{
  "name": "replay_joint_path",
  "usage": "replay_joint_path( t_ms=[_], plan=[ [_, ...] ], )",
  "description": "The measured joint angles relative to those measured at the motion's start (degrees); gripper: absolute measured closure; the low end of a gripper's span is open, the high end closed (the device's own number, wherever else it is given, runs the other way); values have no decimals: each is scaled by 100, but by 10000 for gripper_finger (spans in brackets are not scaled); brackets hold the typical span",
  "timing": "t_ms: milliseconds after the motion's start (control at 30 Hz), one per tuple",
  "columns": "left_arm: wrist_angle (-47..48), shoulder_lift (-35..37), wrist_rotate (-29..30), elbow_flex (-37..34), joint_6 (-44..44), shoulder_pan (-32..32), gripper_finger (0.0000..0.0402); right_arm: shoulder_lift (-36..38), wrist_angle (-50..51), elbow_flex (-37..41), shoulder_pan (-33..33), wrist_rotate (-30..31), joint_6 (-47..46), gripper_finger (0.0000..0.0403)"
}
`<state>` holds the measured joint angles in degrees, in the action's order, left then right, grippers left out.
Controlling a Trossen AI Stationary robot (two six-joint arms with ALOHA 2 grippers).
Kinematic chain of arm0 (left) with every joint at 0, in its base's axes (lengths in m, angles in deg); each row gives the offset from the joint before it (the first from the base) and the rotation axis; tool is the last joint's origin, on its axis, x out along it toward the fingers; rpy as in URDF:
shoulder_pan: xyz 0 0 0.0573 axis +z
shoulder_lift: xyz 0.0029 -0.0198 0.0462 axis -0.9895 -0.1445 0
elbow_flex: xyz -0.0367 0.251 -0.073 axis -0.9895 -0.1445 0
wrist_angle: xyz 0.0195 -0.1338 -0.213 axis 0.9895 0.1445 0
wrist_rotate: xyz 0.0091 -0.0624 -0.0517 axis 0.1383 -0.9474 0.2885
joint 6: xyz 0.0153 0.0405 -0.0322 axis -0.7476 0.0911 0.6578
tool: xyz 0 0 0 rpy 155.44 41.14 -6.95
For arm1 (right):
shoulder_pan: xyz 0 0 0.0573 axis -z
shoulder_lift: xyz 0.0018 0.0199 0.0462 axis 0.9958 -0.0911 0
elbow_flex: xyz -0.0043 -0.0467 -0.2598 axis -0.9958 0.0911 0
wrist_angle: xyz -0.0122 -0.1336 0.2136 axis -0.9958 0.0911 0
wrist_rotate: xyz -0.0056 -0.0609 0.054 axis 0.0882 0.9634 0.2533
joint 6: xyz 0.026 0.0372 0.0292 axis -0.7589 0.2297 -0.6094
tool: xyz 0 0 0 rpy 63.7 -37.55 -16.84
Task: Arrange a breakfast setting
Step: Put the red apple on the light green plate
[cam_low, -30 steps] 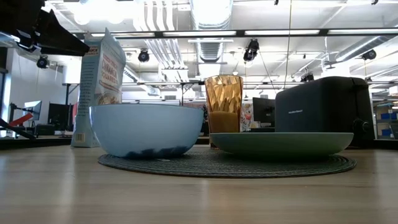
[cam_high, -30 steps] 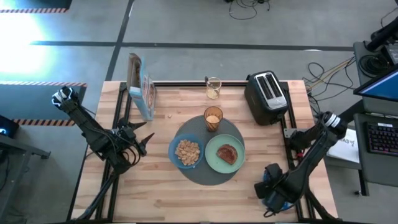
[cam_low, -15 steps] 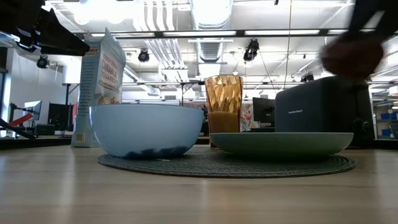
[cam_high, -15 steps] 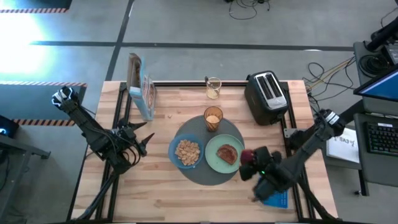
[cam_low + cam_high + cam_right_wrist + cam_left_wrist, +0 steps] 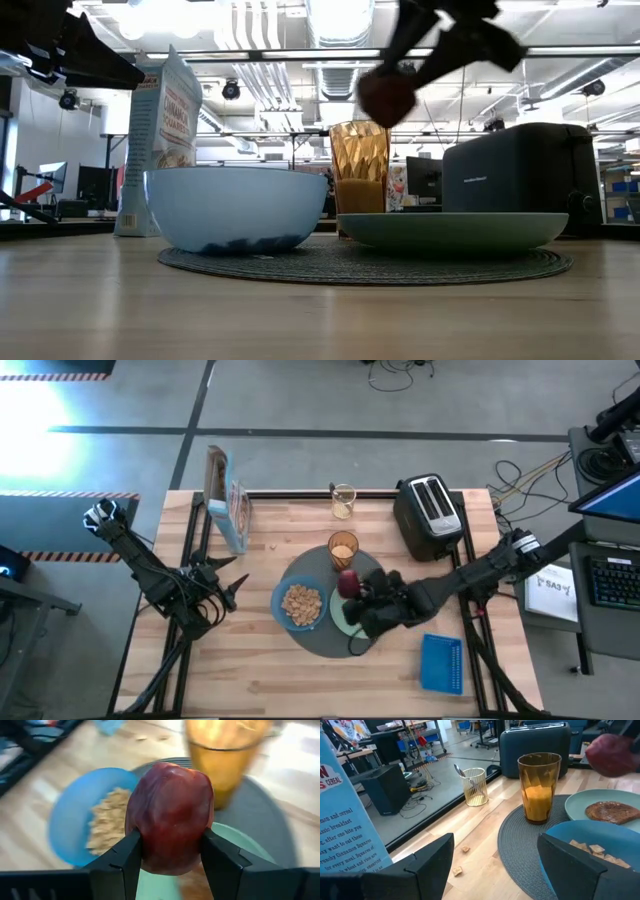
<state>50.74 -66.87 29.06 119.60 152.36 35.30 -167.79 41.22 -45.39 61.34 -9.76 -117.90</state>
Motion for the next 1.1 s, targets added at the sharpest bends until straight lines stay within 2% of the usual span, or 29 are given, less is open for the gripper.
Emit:
replay_joint_path(
  t_ms=[133, 400, 600, 833, 1100],
  plan=[
    [0, 0, -7, 0, -2, 0, 132, -156, -725, 18, 54, -352, 522, 242],
    [-3, -1, -13, 0, -87, 0, 132, -753, -734, 26, 48, -952, 309, 241],
    [-17, -22, -15, 0, -87, 0, 132, -1252, -860, 26, 61, -1719, 230, 240],
    [-59, -22, -64, 0, -87, 0, 132, -1373, -961, 29, 72, -1760, 229, 230],
    [-95, -24, -169, 0, -87, 0, 132, -1243, -885, 29, 111, -1843, 580, 170]
  ],
)
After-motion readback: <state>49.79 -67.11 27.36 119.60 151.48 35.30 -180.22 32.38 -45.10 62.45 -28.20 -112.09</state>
